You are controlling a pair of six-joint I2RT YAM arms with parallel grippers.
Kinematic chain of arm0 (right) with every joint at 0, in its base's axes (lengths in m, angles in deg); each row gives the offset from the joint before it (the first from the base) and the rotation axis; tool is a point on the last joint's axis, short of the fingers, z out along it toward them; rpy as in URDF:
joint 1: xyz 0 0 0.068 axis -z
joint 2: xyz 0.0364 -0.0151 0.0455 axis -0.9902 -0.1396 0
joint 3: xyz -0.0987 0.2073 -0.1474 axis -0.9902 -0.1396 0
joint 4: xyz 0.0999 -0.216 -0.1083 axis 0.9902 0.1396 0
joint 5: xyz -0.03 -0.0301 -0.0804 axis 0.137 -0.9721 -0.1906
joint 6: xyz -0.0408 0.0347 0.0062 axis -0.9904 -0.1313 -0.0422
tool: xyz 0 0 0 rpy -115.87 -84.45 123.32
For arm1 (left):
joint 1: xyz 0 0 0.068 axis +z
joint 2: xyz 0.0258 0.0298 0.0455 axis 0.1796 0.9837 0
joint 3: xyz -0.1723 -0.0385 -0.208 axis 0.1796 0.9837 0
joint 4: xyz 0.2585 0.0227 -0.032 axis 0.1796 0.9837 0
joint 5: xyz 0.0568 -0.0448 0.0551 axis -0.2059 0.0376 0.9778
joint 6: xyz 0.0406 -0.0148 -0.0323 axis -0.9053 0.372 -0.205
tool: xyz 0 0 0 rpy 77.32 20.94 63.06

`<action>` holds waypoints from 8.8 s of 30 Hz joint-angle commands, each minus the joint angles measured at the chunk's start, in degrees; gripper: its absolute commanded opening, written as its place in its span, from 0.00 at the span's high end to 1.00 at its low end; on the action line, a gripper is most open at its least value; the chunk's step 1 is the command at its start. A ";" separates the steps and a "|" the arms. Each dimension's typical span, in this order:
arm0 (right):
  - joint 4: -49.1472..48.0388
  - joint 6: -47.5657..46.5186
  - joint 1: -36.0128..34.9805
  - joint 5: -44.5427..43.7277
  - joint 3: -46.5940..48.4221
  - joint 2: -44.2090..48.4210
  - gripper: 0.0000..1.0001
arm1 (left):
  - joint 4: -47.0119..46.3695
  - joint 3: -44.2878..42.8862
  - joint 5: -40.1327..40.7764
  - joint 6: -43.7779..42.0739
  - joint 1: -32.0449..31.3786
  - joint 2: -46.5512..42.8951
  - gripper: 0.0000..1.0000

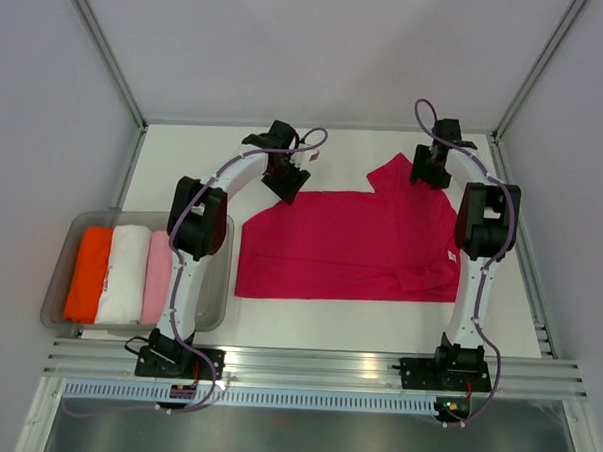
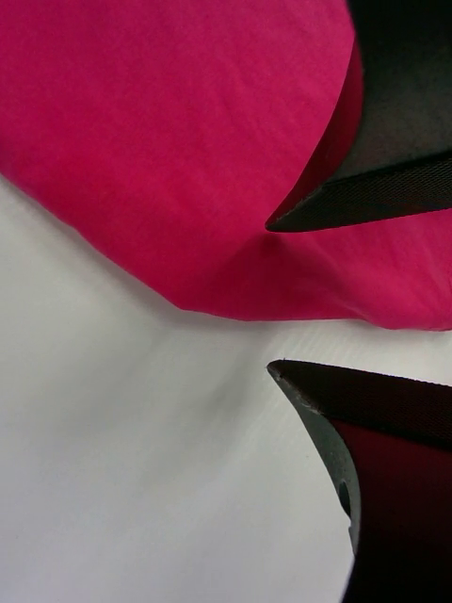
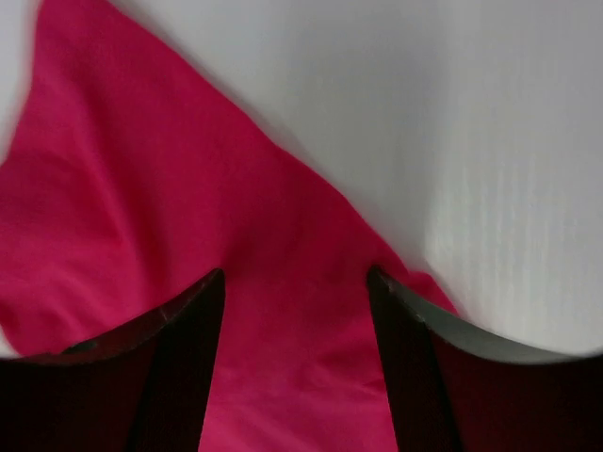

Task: Roll the t-shirts
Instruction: Fold the tshirt

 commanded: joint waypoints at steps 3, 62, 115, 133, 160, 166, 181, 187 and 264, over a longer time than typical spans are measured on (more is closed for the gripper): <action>1.84 -4.56 -2.28 -8.61 3.22 -3.89 0.31 | -0.29 -3.03 0.29 2.72 1.03 3.18 0.39; -23.21 12.40 -6.41 -13.37 -63.32 48.14 1.00 | -2.22 23.27 3.88 1.31 -3.72 -26.80 0.34; -15.39 8.10 -2.99 -12.84 -27.22 30.31 1.00 | -11.09 10.25 8.29 10.54 5.69 -19.31 0.98; -19.25 11.34 -1.23 -12.13 -46.69 40.39 1.00 | -14.70 25.60 1.79 8.17 7.88 -25.01 0.98; -17.94 15.48 -1.23 -16.01 -66.04 52.97 1.00 | -16.02 40.48 1.87 2.81 7.27 -31.18 0.98; -18.47 16.18 -1.31 -15.39 -66.22 50.34 0.99 | -16.02 41.80 2.40 1.67 6.39 -29.68 0.98; -15.12 15.83 0.09 -18.20 -63.67 58.68 0.44 | -13.04 40.40 -2.08 -4.57 5.16 -33.01 0.50; -17.14 15.12 6.50 -12.23 -61.56 53.33 0.73 | -12.51 35.04 1.42 -2.82 1.83 -28.81 0.51; -19.52 16.44 9.85 -5.45 -52.16 40.04 1.00 | -15.49 31.60 6.79 1.84 5.07 -16.14 0.98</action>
